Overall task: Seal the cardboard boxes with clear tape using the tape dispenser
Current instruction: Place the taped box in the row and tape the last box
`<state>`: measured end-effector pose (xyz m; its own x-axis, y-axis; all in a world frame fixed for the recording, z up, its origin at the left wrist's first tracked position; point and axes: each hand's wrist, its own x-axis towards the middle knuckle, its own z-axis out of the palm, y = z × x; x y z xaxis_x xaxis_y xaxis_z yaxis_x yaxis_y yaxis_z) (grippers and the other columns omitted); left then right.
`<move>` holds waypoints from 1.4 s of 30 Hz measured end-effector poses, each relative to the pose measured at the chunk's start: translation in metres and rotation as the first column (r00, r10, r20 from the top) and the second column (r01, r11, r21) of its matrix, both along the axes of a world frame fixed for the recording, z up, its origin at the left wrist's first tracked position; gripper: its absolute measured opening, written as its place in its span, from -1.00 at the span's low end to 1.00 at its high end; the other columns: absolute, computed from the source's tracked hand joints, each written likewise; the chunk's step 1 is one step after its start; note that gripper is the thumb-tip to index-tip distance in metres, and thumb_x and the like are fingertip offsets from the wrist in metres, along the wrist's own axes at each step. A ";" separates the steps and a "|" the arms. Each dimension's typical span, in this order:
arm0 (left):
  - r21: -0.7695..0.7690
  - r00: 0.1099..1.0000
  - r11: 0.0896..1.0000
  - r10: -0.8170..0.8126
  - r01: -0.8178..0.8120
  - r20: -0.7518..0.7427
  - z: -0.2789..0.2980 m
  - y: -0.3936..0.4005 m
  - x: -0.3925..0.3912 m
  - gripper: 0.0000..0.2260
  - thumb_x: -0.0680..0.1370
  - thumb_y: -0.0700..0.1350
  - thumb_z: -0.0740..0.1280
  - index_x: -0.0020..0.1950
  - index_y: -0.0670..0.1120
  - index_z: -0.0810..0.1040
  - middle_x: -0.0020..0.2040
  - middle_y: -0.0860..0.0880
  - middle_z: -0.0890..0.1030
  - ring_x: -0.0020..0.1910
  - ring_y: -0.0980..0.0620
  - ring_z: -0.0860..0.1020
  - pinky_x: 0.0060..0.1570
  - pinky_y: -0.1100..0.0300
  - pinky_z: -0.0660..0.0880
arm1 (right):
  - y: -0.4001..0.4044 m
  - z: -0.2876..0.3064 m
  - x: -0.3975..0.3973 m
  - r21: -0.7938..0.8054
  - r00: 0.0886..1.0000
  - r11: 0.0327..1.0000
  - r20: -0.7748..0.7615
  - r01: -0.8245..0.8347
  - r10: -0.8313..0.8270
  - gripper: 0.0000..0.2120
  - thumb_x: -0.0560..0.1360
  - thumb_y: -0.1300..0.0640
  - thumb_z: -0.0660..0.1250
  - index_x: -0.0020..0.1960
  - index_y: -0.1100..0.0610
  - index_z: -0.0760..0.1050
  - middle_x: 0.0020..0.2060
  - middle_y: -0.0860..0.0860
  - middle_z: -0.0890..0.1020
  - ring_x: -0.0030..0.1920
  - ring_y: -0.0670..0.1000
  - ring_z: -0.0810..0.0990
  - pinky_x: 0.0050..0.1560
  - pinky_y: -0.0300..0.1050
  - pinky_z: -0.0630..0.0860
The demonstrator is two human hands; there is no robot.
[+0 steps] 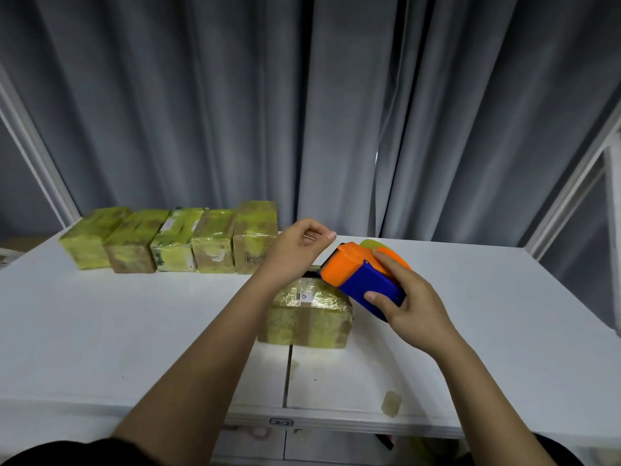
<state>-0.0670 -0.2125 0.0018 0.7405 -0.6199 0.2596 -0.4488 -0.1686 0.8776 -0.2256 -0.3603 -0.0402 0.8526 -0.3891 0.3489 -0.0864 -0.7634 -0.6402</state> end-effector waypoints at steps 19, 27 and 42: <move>0.109 0.980 0.991 0.062 -0.084 0.186 0.026 -0.018 0.020 -0.80 0.65 -0.03 0.13 -0.07 -0.13 0.38 -0.27 0.05 0.44 -0.28 0.09 0.41 -0.27 0.20 0.34 | 0.004 0.042 0.011 0.256 0.993 0.966 0.117 -0.034 0.004 -0.72 0.45 -0.07 0.42 0.11 -0.19 0.43 -0.18 -0.08 0.62 -0.22 -0.13 0.59 -0.25 -0.34 0.50; 0.148 0.993 0.984 0.085 -0.097 0.083 0.054 -0.038 0.027 -0.78 0.65 0.01 0.12 -0.13 -0.07 0.37 -0.19 -0.03 0.48 -0.09 -0.11 0.53 0.01 -0.03 0.50 | -0.016 0.060 0.020 0.530 0.985 0.845 0.169 -0.073 -0.021 -0.66 0.37 -0.02 0.47 0.08 -0.01 0.46 -0.09 -0.06 0.64 -0.13 -0.04 0.66 -0.24 -0.24 0.60; 0.047 0.991 0.996 0.071 -0.077 0.115 0.121 -0.057 0.024 -0.72 0.66 -0.02 0.12 -0.23 -0.06 0.35 -0.27 -0.04 0.46 -0.25 0.01 0.40 -0.15 0.14 0.36 | -0.015 0.070 0.017 0.172 0.899 0.984 0.437 -0.051 -0.030 -0.38 0.25 0.02 0.53 0.16 -0.25 0.28 0.11 -0.32 0.41 0.11 -0.27 0.47 -0.11 -0.38 0.52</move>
<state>-0.0429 -0.2695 0.1226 0.7521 -0.5794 0.3140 -0.5297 -0.2480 0.8111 -0.2088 -0.3755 0.0302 0.6343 -0.4697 0.6141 0.2402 -0.6353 -0.7340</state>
